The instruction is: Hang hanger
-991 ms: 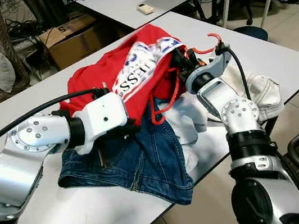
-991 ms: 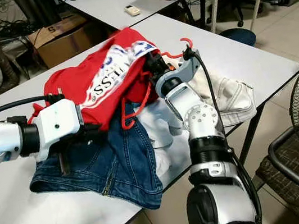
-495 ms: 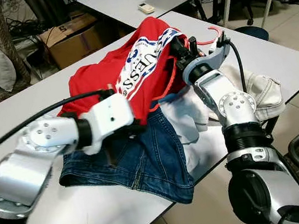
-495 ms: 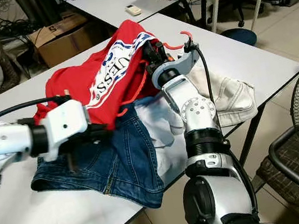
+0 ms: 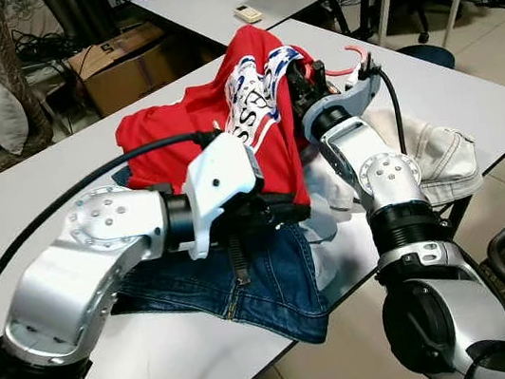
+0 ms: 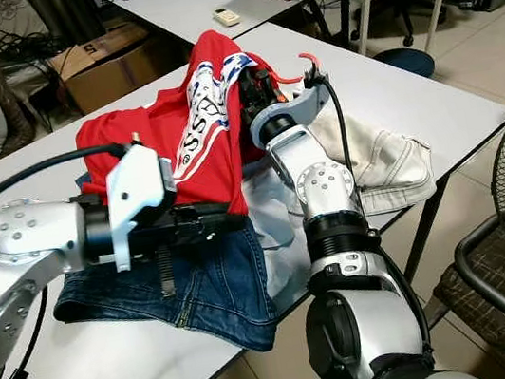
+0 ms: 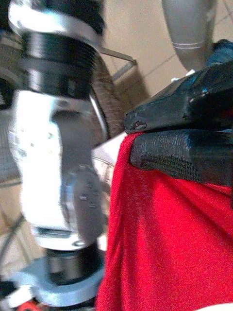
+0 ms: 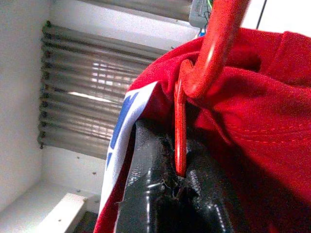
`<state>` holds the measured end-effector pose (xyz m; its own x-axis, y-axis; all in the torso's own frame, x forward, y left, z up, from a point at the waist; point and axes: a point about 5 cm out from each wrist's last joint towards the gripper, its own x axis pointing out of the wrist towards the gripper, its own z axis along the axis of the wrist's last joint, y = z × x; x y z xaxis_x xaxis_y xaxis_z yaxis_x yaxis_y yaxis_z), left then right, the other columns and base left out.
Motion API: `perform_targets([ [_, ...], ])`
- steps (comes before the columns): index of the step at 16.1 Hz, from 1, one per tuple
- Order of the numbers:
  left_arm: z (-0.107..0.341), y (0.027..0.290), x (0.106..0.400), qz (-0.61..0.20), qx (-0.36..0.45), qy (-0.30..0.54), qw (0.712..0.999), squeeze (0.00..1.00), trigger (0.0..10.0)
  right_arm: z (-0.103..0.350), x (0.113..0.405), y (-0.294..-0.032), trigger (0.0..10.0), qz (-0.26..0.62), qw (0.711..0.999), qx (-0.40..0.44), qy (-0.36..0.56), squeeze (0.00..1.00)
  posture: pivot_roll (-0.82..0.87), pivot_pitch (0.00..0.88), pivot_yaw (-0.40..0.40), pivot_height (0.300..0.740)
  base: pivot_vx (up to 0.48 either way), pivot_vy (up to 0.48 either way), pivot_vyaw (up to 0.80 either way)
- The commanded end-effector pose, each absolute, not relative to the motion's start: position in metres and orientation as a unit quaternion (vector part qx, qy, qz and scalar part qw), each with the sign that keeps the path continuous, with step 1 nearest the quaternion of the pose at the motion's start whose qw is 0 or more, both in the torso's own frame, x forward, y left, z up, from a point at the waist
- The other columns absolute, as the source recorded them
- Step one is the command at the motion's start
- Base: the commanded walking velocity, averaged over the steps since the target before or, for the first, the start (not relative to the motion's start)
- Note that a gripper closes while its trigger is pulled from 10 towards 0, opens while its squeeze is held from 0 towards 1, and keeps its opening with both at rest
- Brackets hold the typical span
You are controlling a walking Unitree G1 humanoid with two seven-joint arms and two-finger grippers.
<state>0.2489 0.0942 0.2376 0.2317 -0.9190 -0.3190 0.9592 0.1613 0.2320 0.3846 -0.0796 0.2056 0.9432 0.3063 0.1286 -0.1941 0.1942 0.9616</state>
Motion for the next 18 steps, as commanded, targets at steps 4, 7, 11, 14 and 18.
perform_targets([
  [4,0.270,0.083,0.272,-0.555,0.167,-0.047,0.814,0.00,0.0,0.222,0.366,-0.012,10.0,0.288,0.767,0.565,0.098,0.00,-0.08,0.000,0.129,0.740,0.000,0.000,0.00],
  [7,0.296,0.093,0.295,-0.470,0.230,-0.105,0.846,0.00,2.8,0.215,0.346,-0.017,10.0,0.330,0.769,0.532,0.128,0.00,-0.09,0.000,0.130,0.740,0.000,0.000,0.00],
  [11,0.303,0.126,0.299,-0.441,0.327,-0.063,0.833,0.00,10.0,0.209,0.336,-0.063,10.0,0.293,0.783,0.537,0.116,0.00,-0.12,0.000,0.147,0.740,0.000,0.000,0.00],
  [14,0.291,0.139,0.297,-0.449,0.337,0.002,0.827,1.00,10.0,0.210,0.332,-0.071,10.0,0.282,0.789,0.536,0.109,0.00,-0.13,0.000,0.162,0.740,0.000,0.000,0.00],
  [18,0.272,0.149,0.299,-0.444,0.299,0.057,0.843,1.00,10.0,0.208,0.325,-0.083,10.0,0.249,0.811,0.519,0.103,0.00,-0.15,0.000,0.156,0.740,0.000,0.000,0.00],
])
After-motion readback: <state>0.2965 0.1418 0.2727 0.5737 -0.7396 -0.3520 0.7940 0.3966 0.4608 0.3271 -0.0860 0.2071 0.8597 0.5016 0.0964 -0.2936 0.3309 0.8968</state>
